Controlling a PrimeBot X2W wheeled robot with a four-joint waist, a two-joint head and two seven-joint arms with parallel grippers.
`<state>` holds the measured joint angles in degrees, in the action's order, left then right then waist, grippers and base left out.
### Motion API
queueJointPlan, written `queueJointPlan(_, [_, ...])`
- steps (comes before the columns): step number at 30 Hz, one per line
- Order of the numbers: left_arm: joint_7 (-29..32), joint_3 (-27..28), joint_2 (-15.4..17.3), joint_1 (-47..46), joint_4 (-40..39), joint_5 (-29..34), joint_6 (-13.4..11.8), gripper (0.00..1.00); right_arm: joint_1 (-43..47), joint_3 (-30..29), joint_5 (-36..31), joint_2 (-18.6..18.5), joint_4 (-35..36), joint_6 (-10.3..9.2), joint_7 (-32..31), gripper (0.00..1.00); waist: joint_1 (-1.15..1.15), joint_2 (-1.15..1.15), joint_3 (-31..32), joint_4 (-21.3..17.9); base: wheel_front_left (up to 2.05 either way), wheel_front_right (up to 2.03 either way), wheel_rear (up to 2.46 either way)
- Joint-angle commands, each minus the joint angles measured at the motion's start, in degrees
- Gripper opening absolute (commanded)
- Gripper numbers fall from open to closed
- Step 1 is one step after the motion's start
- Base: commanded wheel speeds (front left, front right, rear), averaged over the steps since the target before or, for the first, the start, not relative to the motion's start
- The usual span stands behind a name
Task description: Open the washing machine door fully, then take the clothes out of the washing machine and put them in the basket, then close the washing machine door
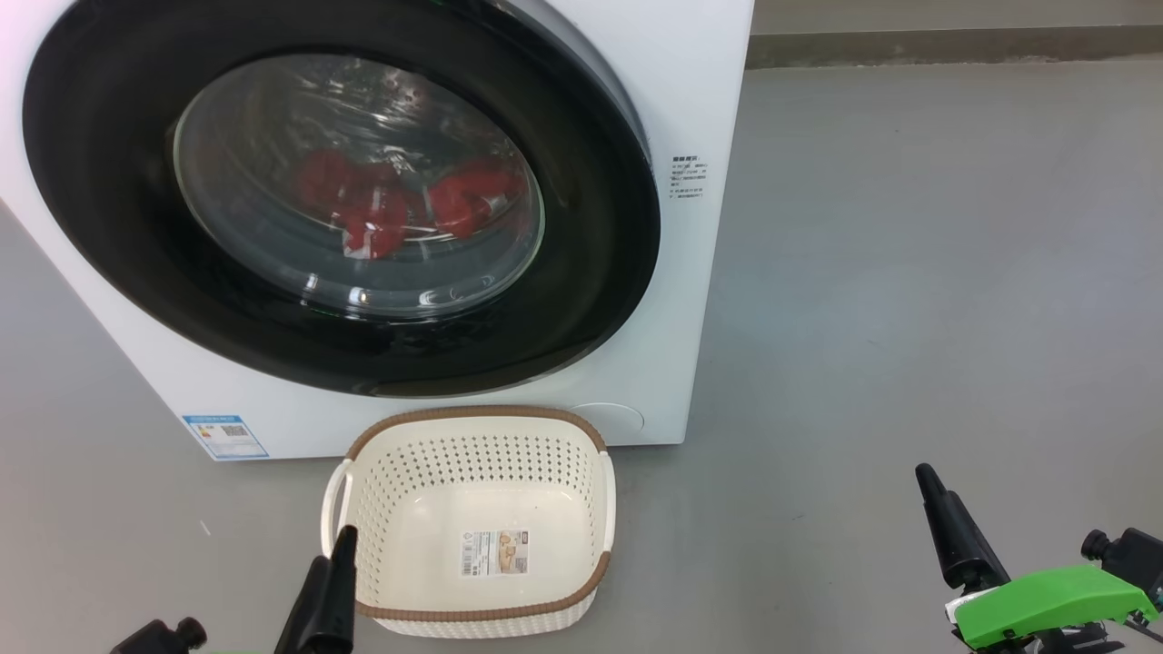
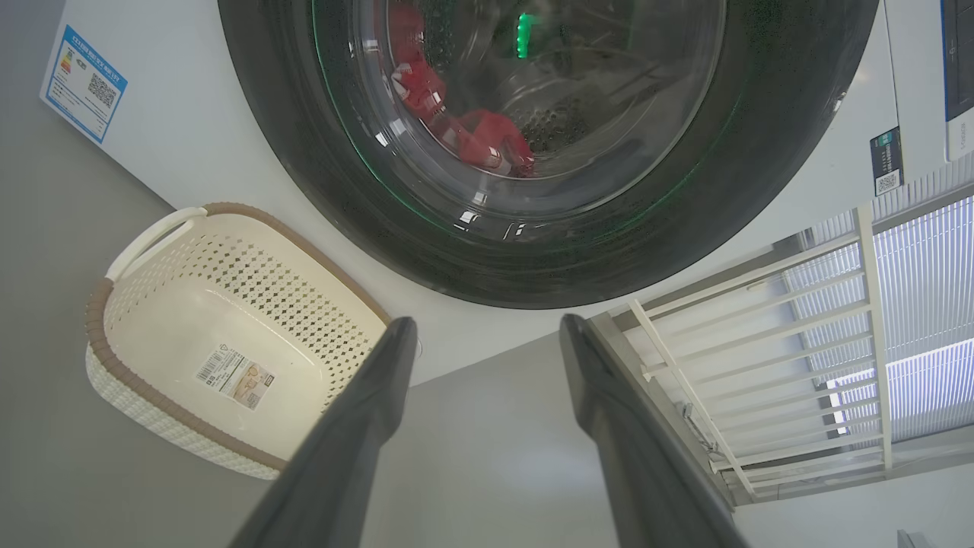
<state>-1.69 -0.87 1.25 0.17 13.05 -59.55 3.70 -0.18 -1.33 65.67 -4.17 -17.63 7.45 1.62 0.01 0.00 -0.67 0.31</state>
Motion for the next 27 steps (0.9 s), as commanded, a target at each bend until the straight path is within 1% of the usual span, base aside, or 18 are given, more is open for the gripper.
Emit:
queueJointPlan(1, [-0.54, 0.46, 0.86, -0.50, -1.97, 1.69, -0.45, 1.00, -0.76, 0.40, -1.49, -1.27, 1.73, 0.01, 0.58, 1.00, -0.01, 0.00, 0.01, 0.00, 0.00, 0.00, 0.00])
queueJointPlan(8, [-1.71, -0.39, 0.93, -0.19, -2.76, 7.08, -1.26, 1.00, -0.53, 0.62, -7.63, -1.59, 2.01, 0.02, 1.75, 1.00, -0.01, 0.00, 0.01, -0.02, 0.00, 0.00, 0.00])
queueJointPlan(27, [-4.91, -2.36, 1.12, 0.24, -4.43, 20.98, -3.09, 1.00, 0.15, 1.51, -18.98, -2.58, 3.38, 0.02, 4.95, 1.00, -0.01, 0.00, -0.65, -0.09, 0.00, 0.00, 0.00])
